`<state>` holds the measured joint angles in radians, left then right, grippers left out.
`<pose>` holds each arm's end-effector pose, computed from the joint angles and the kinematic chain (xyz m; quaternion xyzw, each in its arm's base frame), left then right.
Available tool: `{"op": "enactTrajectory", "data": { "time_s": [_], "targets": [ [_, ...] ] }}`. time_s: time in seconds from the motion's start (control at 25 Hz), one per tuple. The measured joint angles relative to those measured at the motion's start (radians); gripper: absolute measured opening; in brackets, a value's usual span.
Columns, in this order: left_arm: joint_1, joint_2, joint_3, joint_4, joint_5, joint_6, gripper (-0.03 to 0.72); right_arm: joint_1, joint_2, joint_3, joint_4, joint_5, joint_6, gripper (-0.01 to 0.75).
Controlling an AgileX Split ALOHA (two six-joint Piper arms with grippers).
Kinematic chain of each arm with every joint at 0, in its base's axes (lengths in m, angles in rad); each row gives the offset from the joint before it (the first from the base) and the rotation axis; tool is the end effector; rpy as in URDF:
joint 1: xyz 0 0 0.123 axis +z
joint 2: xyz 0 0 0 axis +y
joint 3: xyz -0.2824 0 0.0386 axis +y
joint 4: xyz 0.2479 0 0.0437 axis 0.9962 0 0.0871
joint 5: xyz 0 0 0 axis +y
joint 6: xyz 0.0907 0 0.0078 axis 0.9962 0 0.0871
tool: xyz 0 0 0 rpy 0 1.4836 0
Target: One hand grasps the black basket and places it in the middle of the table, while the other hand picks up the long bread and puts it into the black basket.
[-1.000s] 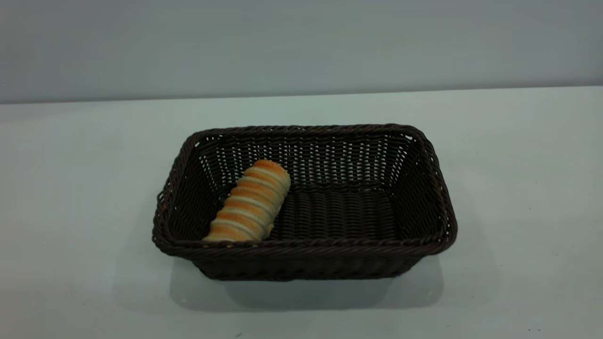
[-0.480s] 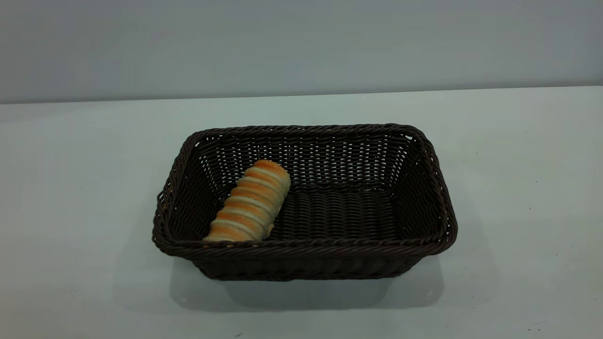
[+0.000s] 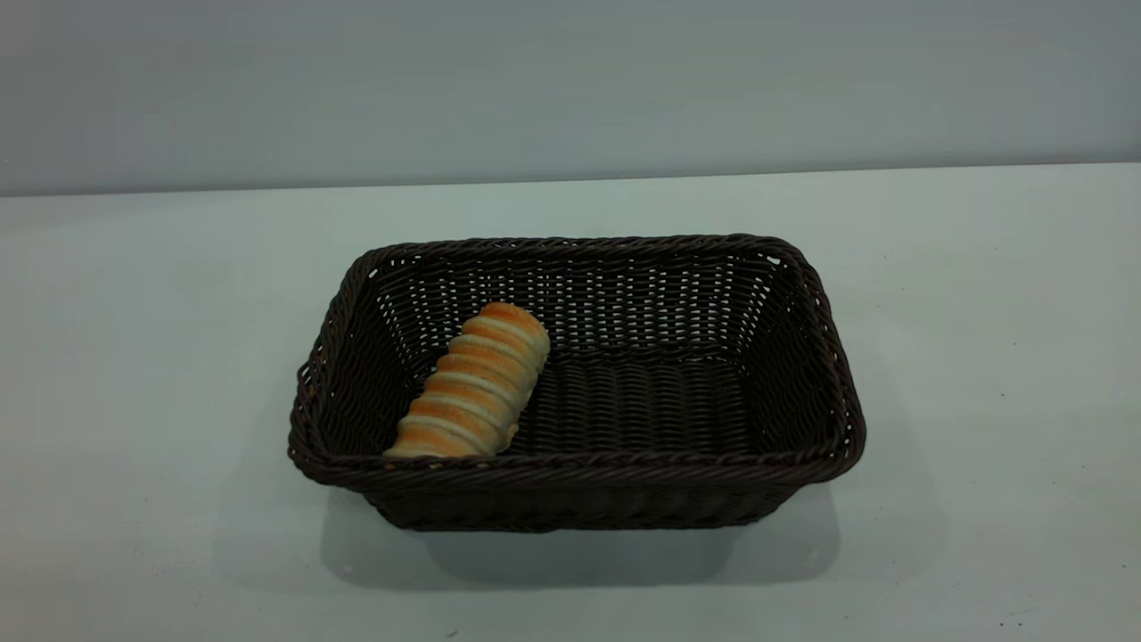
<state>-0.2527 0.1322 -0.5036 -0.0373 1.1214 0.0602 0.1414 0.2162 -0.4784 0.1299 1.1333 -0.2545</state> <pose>0.0108 -0.0059 0.2731 0.1401 0.8876 -0.0607 0.4347 0.0229 0.0141 0.2640 -0.1784 0.9042 0.0431 0.3856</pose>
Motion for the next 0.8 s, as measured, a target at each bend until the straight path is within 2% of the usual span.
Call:
{"op": "enactTrajectory", "data": {
  "time_s": [0.8],
  "targets": [
    [0.000,0.000,0.017,0.023,0.002,-0.002,0.584,0.000,-0.008,0.000,0.000,0.000,0.000,0.438]
  ]
}}
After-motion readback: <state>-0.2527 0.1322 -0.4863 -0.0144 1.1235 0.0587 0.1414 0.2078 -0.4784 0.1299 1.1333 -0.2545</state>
